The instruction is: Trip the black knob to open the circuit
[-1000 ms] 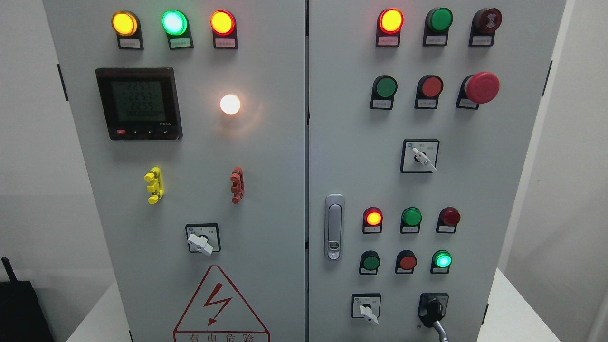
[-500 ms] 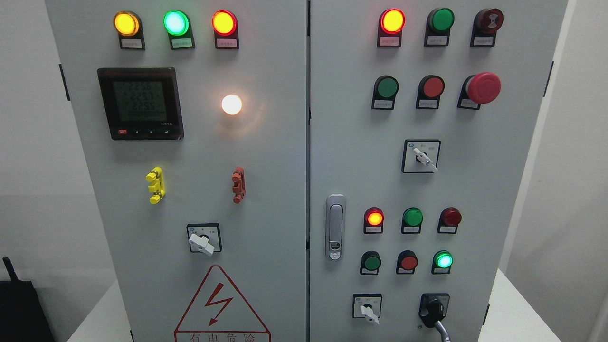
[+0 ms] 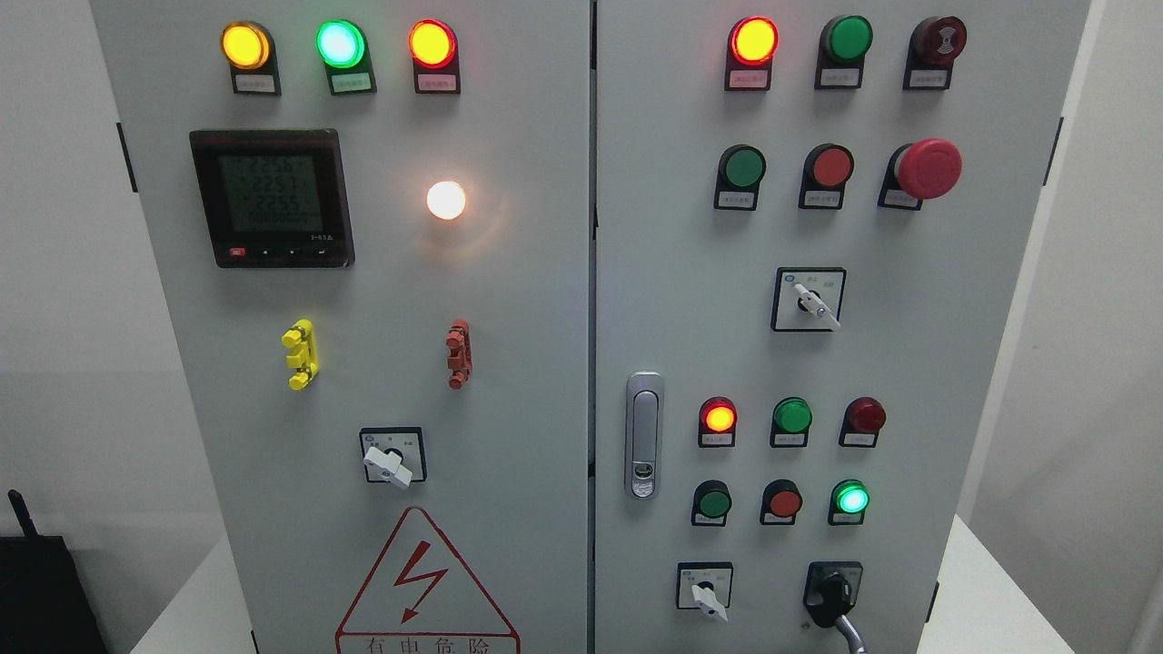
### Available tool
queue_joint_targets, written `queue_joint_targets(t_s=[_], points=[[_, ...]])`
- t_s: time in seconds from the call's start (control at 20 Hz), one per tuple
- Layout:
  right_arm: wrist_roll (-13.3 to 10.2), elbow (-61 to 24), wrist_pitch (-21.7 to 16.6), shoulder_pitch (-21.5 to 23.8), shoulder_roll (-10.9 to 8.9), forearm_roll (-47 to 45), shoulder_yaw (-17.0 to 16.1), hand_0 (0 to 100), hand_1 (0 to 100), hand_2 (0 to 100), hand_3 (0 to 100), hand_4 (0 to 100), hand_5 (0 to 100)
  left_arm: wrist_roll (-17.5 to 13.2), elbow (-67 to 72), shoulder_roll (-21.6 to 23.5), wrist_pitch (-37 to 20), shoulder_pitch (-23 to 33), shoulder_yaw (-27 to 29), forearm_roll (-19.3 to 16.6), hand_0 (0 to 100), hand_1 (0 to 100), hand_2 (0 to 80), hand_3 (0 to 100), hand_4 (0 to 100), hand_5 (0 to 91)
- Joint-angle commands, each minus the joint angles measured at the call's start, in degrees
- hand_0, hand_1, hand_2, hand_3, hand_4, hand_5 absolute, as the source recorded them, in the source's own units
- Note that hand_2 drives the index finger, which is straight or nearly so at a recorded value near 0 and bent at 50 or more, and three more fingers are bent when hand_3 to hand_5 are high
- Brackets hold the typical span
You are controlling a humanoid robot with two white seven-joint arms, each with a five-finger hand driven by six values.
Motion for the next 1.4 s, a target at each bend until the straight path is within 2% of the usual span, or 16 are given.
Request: queue_joint_targets(t_s=[0.0,1.35], points=[[1.38,-1.00,-1.15,-0.46,-0.17,0.17,-0.26,73,74,0,100,92,91,0.01,-0.01,-0.09,-0.09,-0.23,0.07,0.14,12,39,0.0,0,0,0.0],[1.38,-0.47,-1.06,-0.81,-0.78,-1.94,-2.64,74,76,0,100,92,90,0.01,-0.01,-0.09,0.00,-0.23,0.07,0.14,12,39,0.0,0,0,0.0]])
